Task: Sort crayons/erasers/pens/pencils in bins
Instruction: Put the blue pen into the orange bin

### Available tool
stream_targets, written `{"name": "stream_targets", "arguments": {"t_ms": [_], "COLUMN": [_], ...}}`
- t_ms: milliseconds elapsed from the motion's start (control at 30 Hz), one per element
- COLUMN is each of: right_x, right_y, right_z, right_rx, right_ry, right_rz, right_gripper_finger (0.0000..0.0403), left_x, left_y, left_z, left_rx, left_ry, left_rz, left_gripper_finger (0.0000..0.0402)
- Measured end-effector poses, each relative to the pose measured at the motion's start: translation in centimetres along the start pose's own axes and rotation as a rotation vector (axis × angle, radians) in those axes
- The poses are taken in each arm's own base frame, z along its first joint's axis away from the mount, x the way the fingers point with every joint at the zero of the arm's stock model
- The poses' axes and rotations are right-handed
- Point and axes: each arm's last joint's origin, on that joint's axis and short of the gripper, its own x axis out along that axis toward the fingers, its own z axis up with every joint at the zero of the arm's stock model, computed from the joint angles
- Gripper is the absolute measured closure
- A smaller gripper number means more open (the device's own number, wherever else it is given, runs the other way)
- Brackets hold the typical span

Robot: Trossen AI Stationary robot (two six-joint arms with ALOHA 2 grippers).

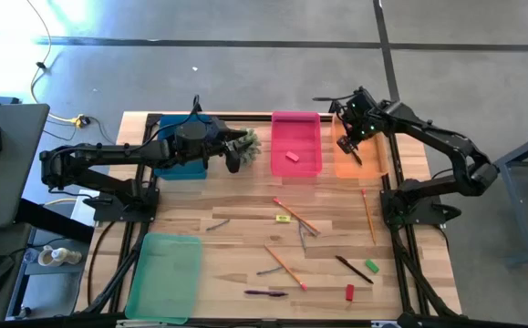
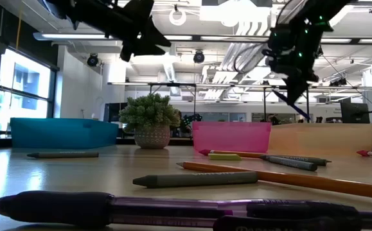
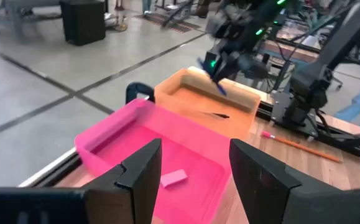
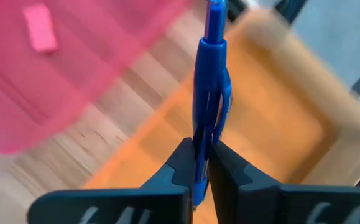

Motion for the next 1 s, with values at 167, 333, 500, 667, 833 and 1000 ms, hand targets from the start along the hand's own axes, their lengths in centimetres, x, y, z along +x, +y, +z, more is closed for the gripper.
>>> {"name": "stream_targets", "arguments": {"t_ms": [167, 333, 500, 667, 833, 1000], "right_x": [2.3, 3.8, 4.6, 4.9, 4.9, 4.9], "right_y": [-0.8, -1.5, -1.9, -2.0, -2.0, -1.9], "right_z": [-1.7, -2.8, -3.2, -3.3, -3.3, -3.4], "right_rx": [0.054, 0.091, 0.113, 0.113, 0.107, 0.106], "right_ry": [0.048, 0.059, 0.033, 0.025, 0.017, 0.03], "right_rz": [-0.014, -0.027, -0.036, -0.035, -0.035, -0.028], "right_gripper_finger": [0.0388, 0.0387, 0.0387, 0.0386, 0.0386, 0.0386], "left_x": [-0.3, -1.0, -1.7, -2.5, -3.2, -3.3], "left_y": [-1.2, -2.2, -3.4, -4.9, -6.5, -8.1], "left_z": [1.2, 2.2, 2.1, 1.2, -0.2, -1.7], "left_rx": [0.094, 0.109, 0.042, -0.029, -0.072, -0.086], "left_ry": [0.05, 0.188, 0.266, 0.355, 0.443, 0.518], "left_rz": [0.022, 0.056, 0.075, 0.055, 0.059, 0.053], "left_gripper_finger": [0.0225, 0.0225, 0.0225, 0.0225, 0.0225, 0.0225]}}
